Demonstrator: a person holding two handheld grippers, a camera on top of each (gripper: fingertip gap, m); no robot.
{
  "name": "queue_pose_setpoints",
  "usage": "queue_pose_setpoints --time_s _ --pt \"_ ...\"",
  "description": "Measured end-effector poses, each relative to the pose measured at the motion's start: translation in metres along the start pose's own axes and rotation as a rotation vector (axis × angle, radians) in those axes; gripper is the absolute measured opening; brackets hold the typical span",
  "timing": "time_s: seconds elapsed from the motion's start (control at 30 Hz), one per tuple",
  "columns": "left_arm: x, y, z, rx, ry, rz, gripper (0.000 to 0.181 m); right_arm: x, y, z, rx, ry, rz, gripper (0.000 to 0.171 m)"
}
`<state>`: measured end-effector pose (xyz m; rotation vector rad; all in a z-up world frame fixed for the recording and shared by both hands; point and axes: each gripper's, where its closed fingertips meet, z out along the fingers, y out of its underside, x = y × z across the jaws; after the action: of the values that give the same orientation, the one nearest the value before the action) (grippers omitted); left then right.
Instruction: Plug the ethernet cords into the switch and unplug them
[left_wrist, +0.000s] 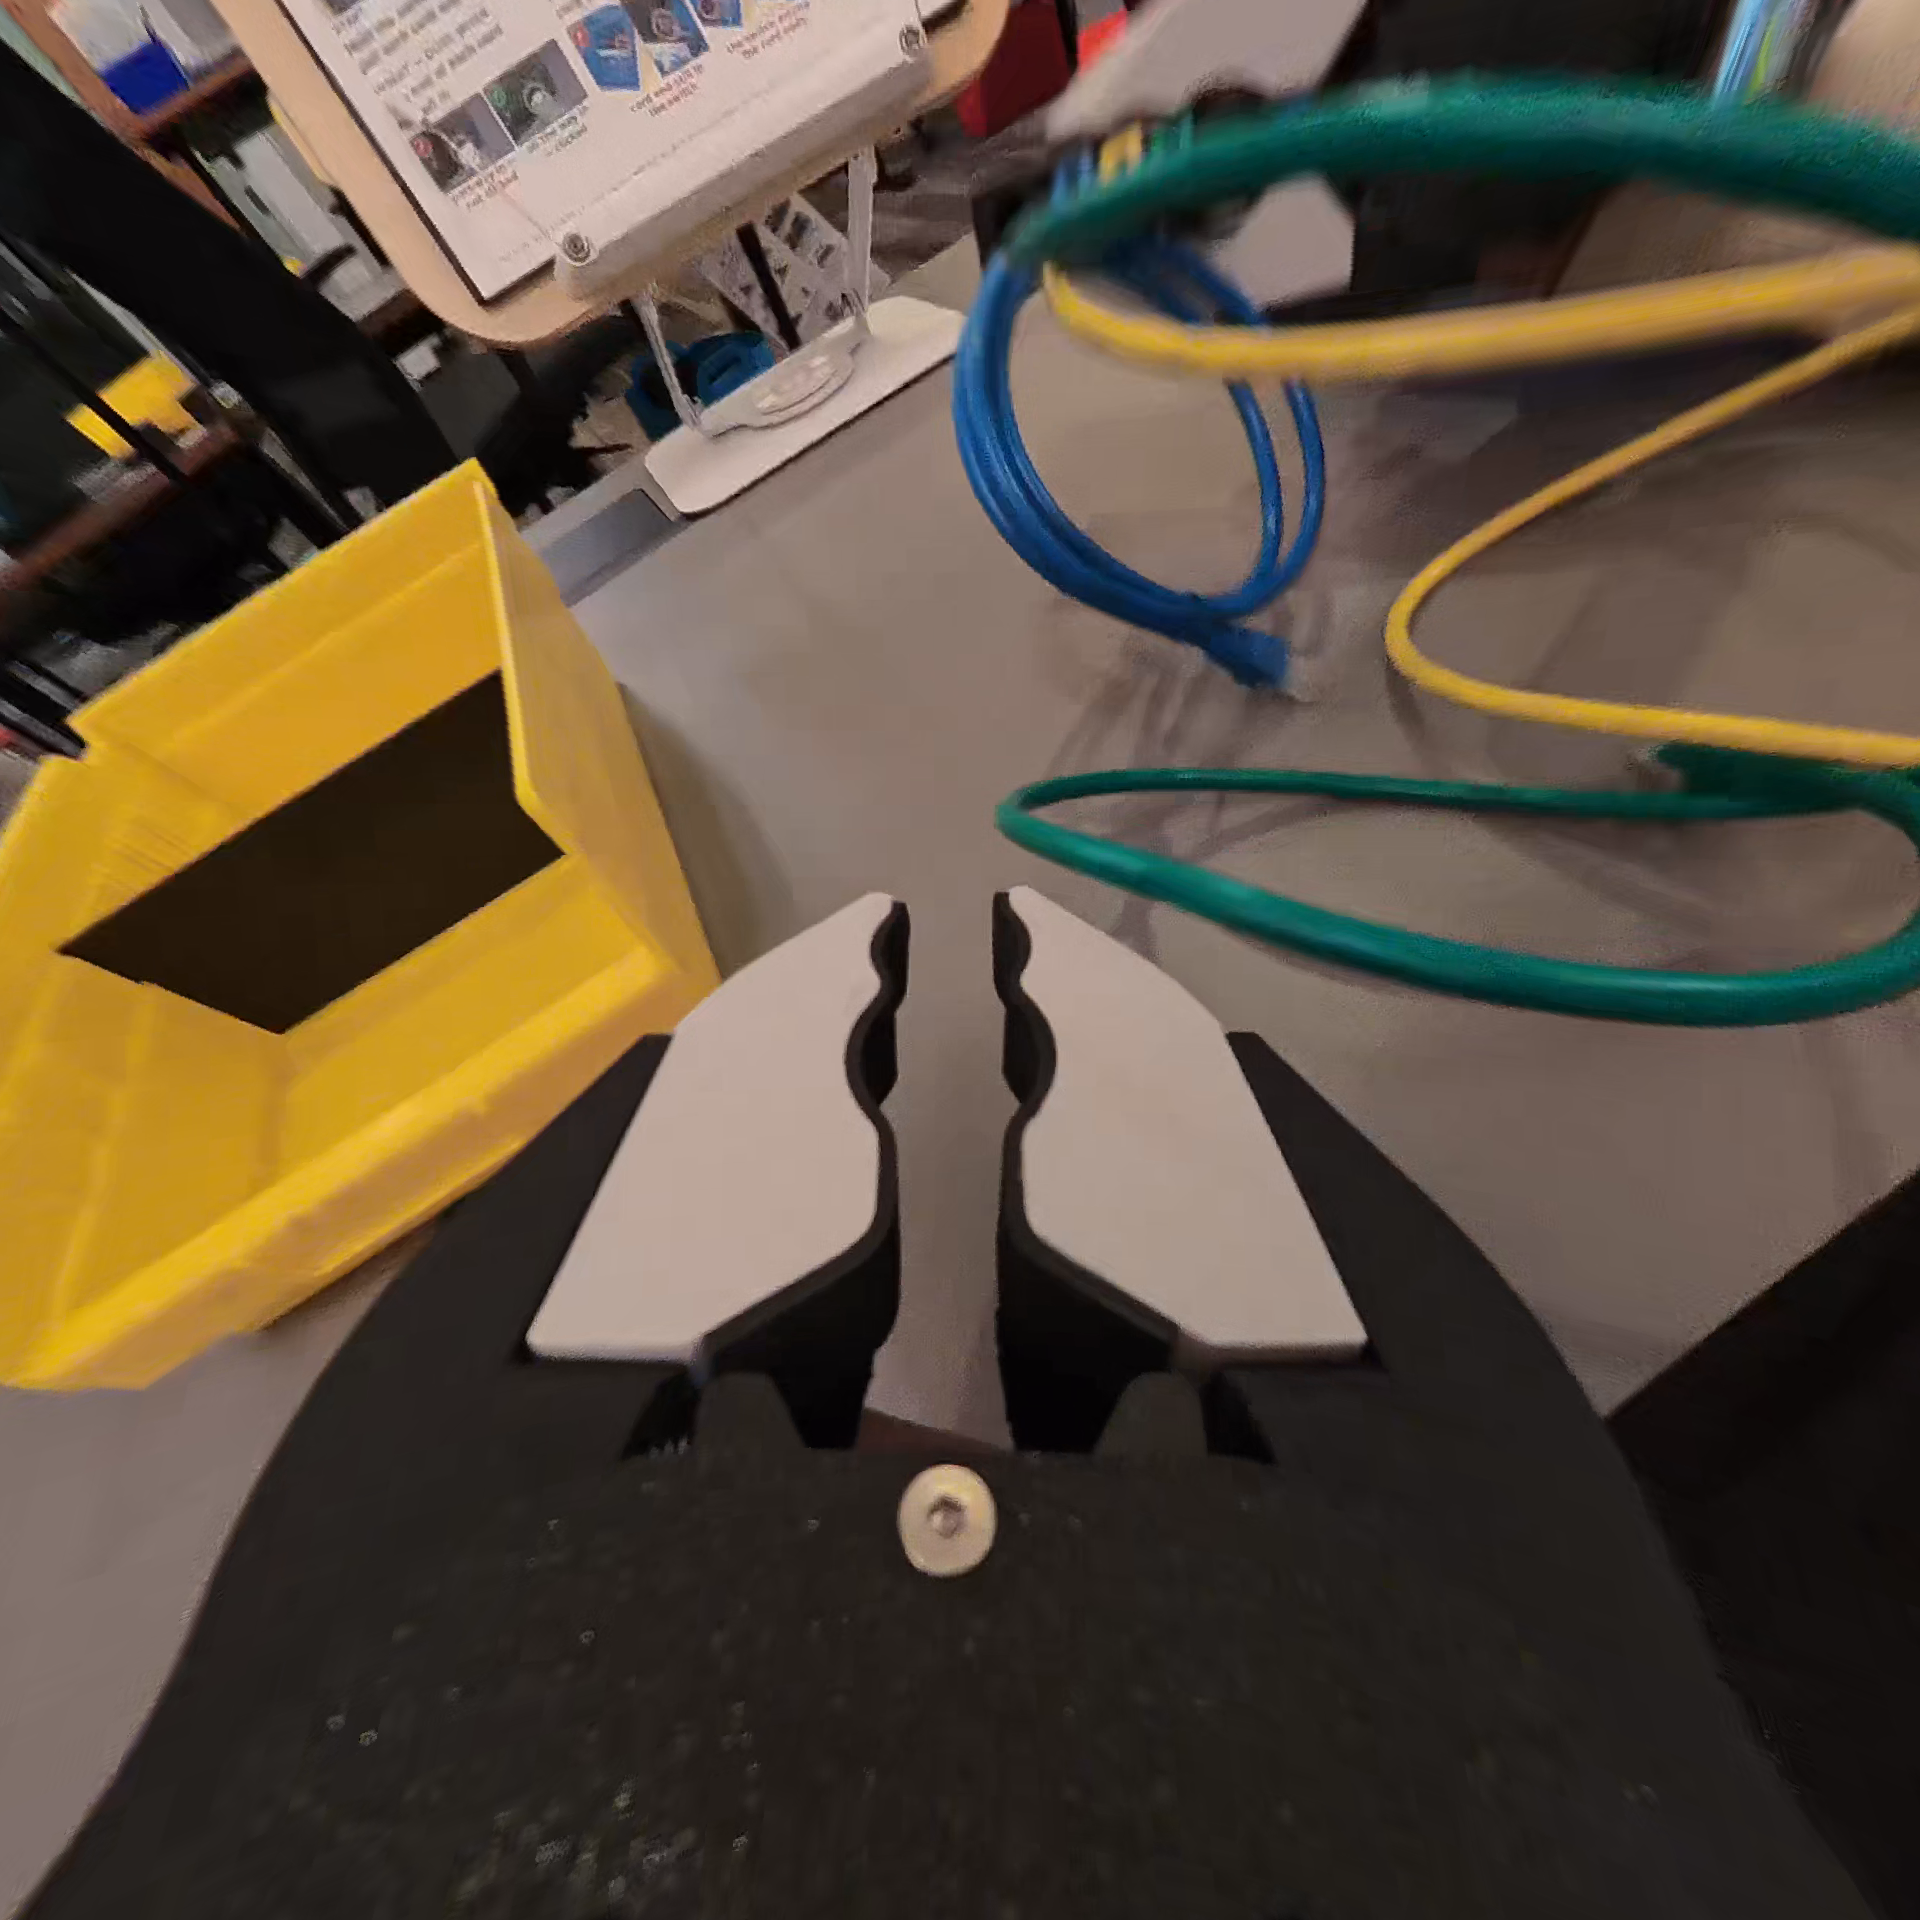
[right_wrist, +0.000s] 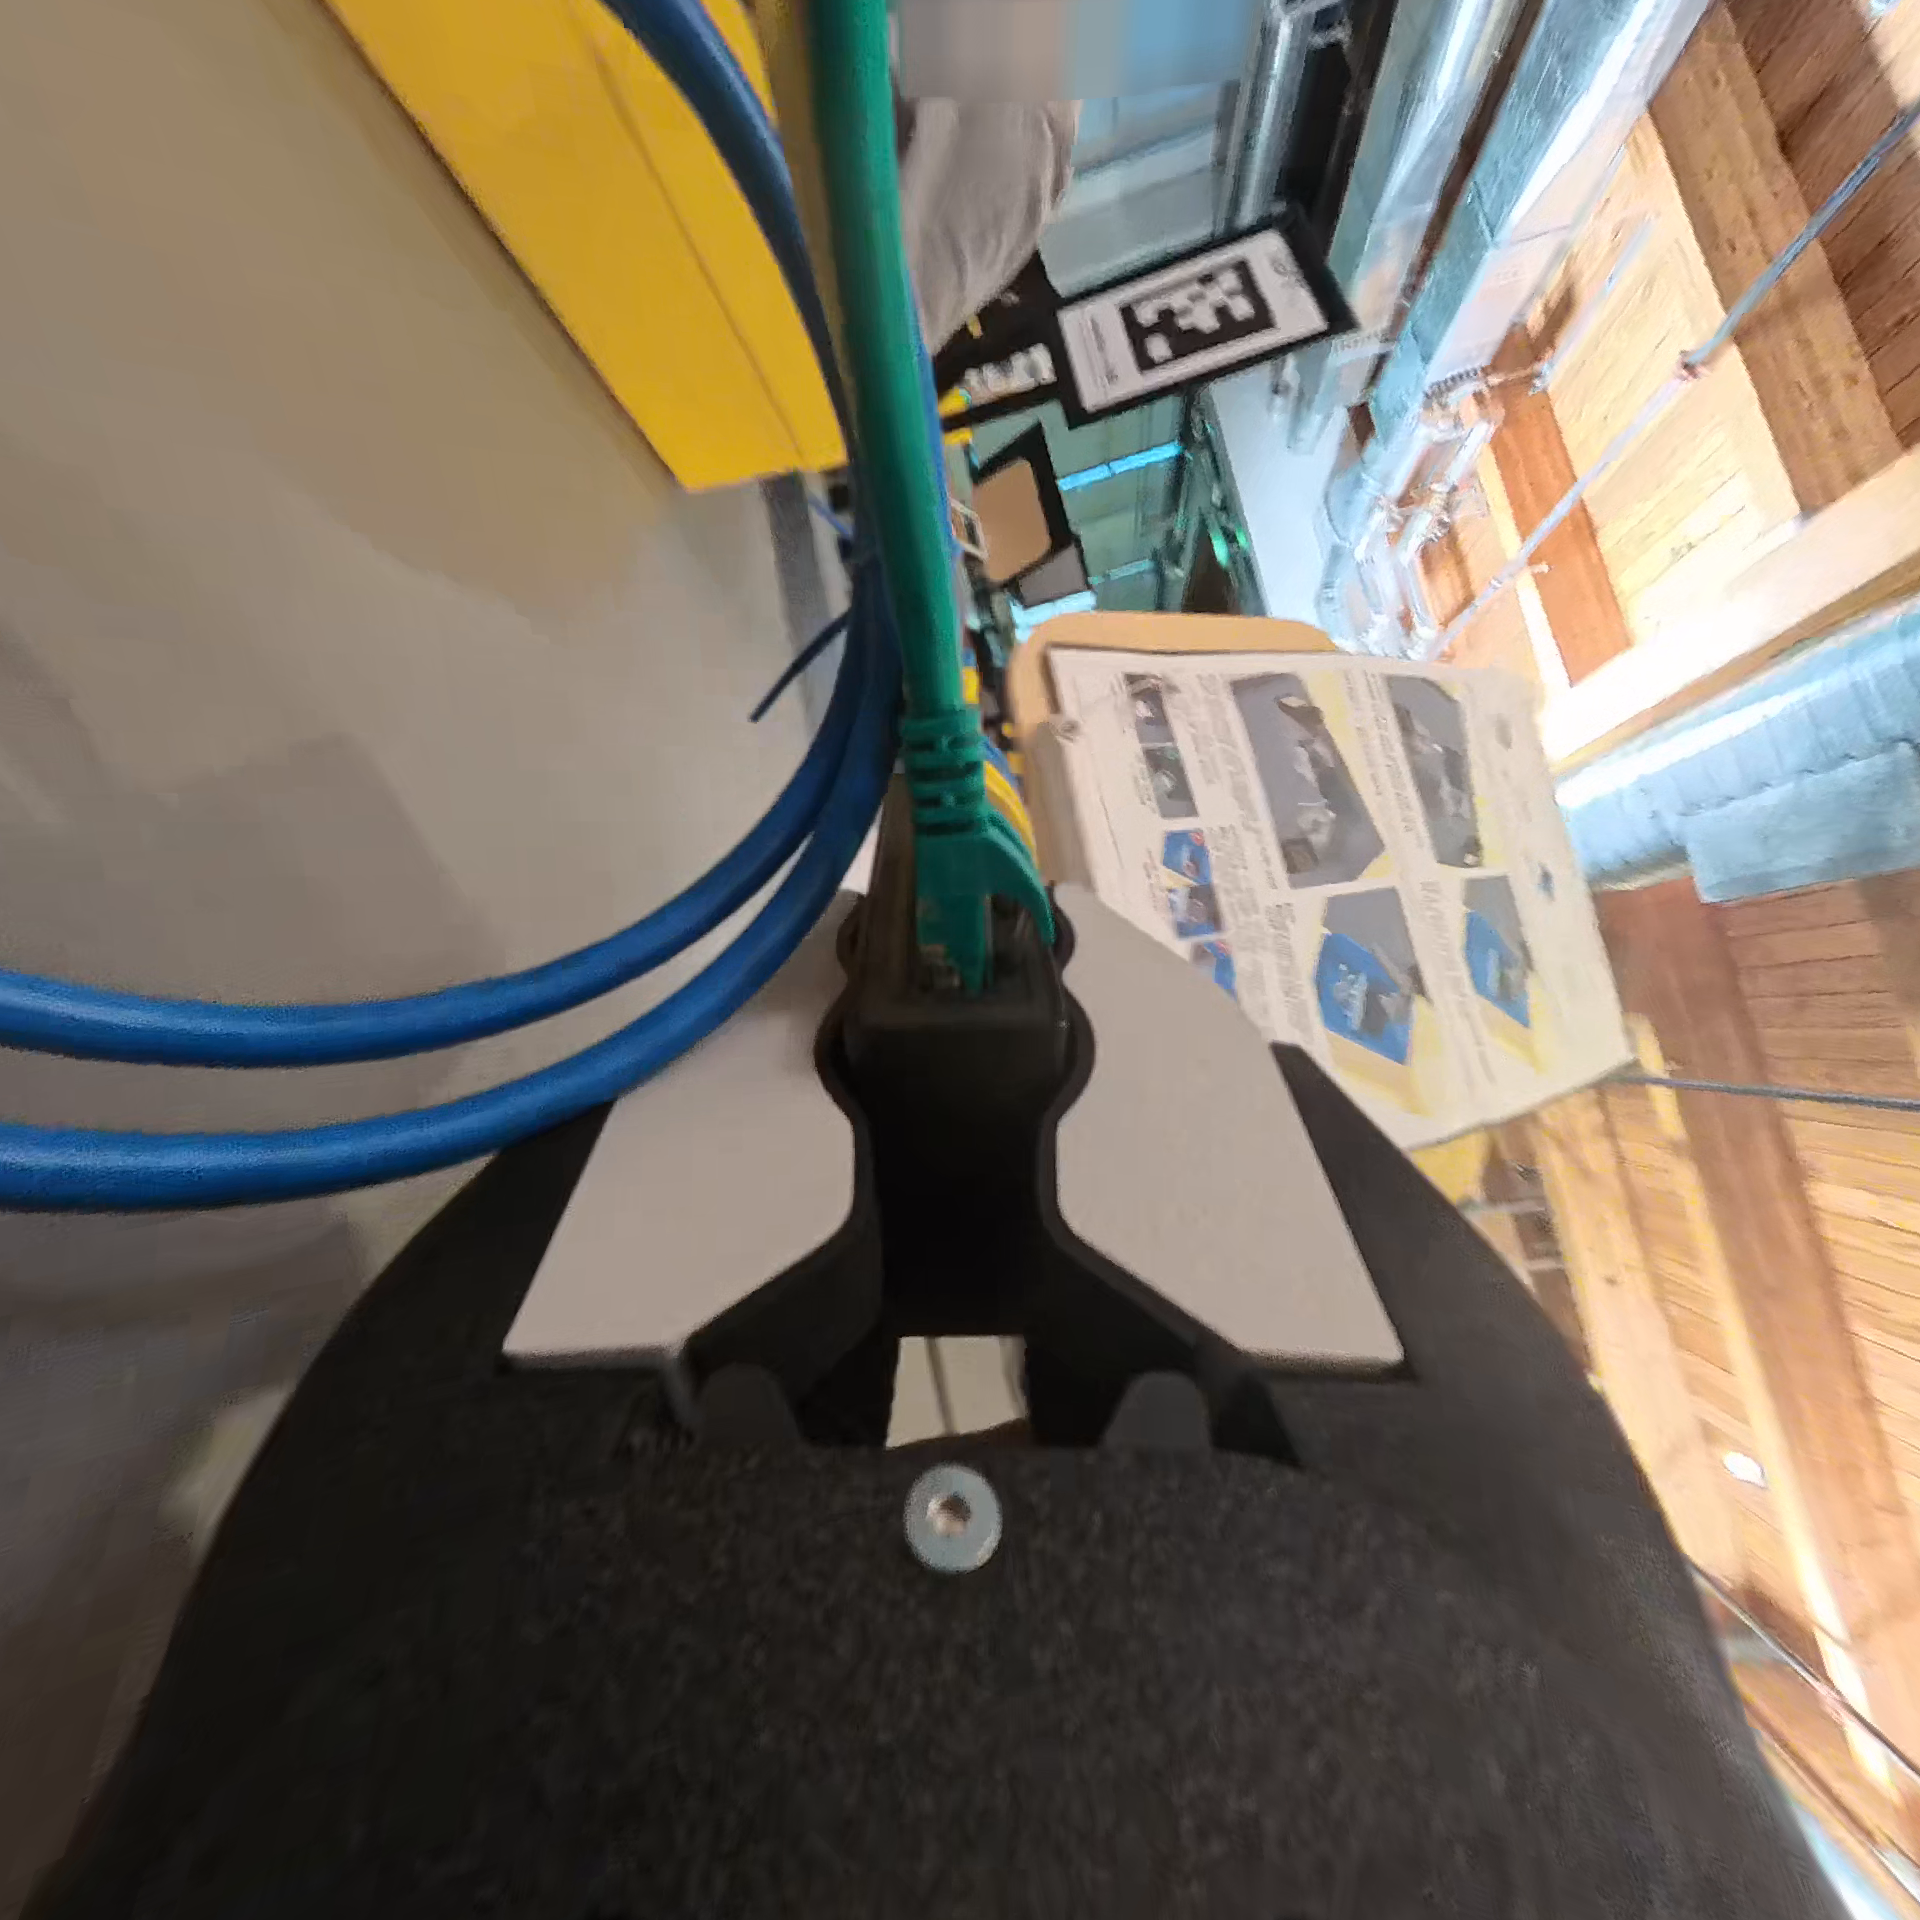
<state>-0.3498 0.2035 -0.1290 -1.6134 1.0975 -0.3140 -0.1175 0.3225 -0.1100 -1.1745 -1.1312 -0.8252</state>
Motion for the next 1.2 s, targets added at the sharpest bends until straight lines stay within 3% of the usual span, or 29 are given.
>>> queue_pose_setpoints --time_s 0.13,0.37,0.53,0.67,0.87,1.03,1.13,1.2 --pt "0.005 0.005 0.002 -0.040 0.003 0.038 0.020 0.058 0.000 -0.012 -0.070 0.113 -0.111 0.030" --pt "0.014 -0.004 -0.005 -0.008 0.163 -0.201 0.026 0.191 0.005 -0.044 -0.197 0.288 -0.230 0.030" --pt "0.039 -0.016 -0.005 0.012 0.368 -0.362 0.041 0.278 -0.011 -0.075 -0.259 0.411 -0.278 0.030" --pt "0.083 -0.041 -0.009 0.056 0.611 -0.446 0.061 0.337 -0.033 -0.103 -0.279 0.496 -0.294 0.030" --pt "0.150 -0.056 0.012 -0.032 0.727 -0.378 0.064 0.390 -0.069 -0.136 -0.281 0.567 -0.327 0.030" --pt "0.181 -0.086 -0.010 0.046 0.874 -0.394 0.026 0.413 -0.079 -0.152 -0.358 0.574 -0.371 0.030" --pt "0.200 -0.109 -0.035 0.085 1.064 -0.462 0.031 0.430 -0.081 -0.160 -0.395 0.578 -0.362 0.030" --pt "0.206 -0.119 -0.045 0.119 1.120 -0.491 0.053 0.441 -0.086 -0.168 -0.403 0.593 -0.363 0.030"
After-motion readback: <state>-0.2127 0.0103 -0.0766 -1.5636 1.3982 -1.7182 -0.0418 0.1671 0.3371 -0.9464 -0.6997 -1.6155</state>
